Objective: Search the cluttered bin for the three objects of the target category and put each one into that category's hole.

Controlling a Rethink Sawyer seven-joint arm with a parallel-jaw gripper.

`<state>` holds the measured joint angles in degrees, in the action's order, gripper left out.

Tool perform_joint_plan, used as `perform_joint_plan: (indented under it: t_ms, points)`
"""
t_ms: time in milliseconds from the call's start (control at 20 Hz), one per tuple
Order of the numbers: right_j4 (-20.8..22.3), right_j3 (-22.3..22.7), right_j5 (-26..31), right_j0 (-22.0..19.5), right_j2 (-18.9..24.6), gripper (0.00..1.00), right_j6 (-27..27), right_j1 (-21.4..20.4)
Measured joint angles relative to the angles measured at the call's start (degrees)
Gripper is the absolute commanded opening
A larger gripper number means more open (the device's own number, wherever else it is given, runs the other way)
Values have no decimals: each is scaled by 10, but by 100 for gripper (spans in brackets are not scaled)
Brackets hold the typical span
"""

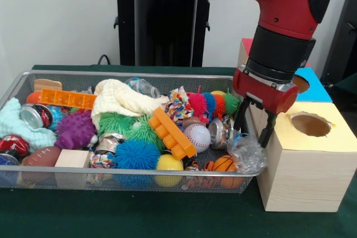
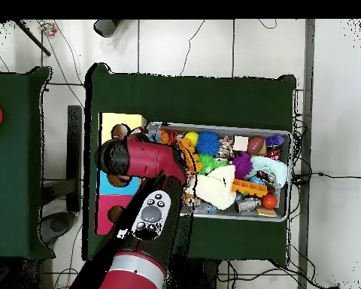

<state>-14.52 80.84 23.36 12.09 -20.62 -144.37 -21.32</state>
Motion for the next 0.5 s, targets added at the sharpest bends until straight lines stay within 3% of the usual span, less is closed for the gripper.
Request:
perform_joint_plan:
  t_ms: [500]
  points:
    - [1,0,-1,-16,1,100,0,4]
